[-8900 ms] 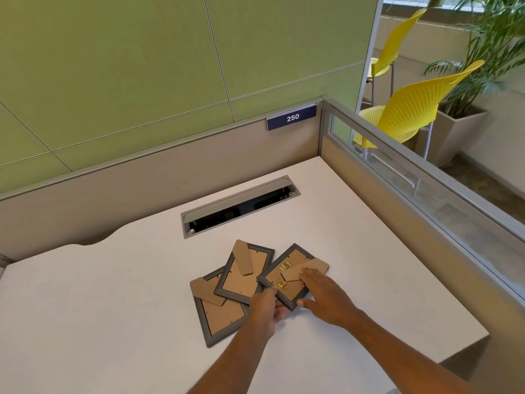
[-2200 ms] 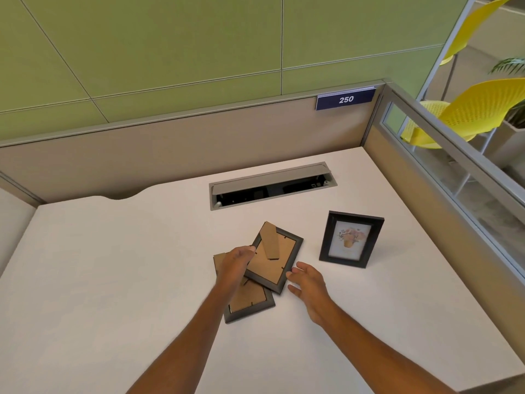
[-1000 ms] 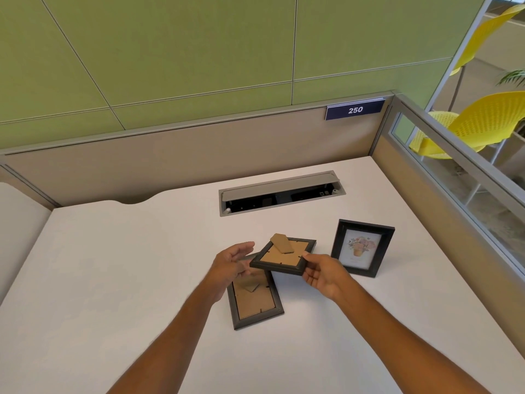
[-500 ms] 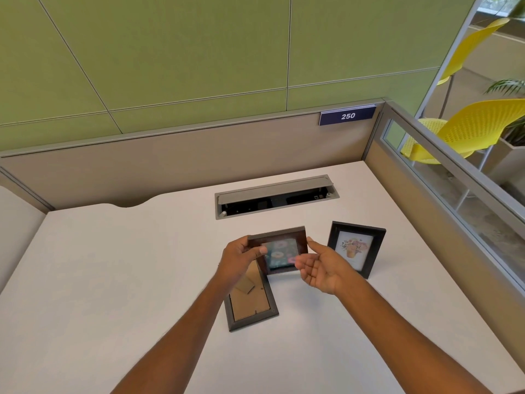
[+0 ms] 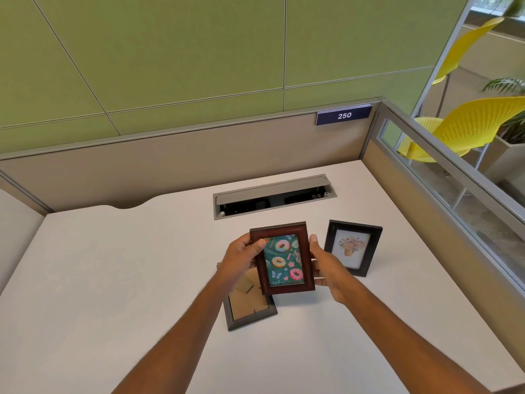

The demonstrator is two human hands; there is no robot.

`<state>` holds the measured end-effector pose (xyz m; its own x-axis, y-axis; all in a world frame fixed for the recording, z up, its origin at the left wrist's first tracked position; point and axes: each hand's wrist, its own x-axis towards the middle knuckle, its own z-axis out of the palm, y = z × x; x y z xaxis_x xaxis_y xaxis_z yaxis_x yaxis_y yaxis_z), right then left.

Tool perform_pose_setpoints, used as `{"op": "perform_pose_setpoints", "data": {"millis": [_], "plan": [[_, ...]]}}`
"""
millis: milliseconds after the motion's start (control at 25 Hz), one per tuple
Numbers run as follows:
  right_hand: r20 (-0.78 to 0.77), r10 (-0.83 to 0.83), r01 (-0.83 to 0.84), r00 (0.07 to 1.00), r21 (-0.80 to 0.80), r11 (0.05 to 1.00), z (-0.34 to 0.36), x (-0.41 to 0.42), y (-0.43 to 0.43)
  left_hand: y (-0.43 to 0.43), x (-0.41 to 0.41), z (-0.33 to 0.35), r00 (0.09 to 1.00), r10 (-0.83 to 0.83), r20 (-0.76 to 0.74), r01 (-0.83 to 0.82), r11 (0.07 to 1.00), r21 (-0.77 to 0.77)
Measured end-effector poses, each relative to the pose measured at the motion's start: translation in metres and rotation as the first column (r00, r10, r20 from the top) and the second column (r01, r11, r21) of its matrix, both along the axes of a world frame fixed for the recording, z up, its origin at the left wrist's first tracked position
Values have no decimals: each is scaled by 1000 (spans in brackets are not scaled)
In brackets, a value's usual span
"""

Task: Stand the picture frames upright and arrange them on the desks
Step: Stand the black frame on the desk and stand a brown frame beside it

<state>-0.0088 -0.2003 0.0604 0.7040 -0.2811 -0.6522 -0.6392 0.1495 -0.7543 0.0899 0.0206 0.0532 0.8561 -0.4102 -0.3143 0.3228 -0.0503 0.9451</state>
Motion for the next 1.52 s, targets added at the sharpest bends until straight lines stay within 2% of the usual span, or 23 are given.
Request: {"op": "perform_pose_setpoints", "data": {"millis": [280,400,680,1080,1520], "plan": [[43,-92,86,995,125,988,-11,-3,-4,-2,-5,-5,996,-86,-2,85,995,-43],[61,-146,137,987,133,982,-18,-6,-5,-3,-7,-9,994,-113,-8,112,992,-49],[132,-289,262,948,191,946,-37,-8,-1,-11,0,-17,995,-101,2,101,995,13],[222,-232,188,947,202,961,-49,14,-10,-34,28,-18,997,-72,26,71,997,35],[213,-234,184,949,229,956,-56,39,-10,-42,55,-27,998,-60,11,59,996,65]]}}
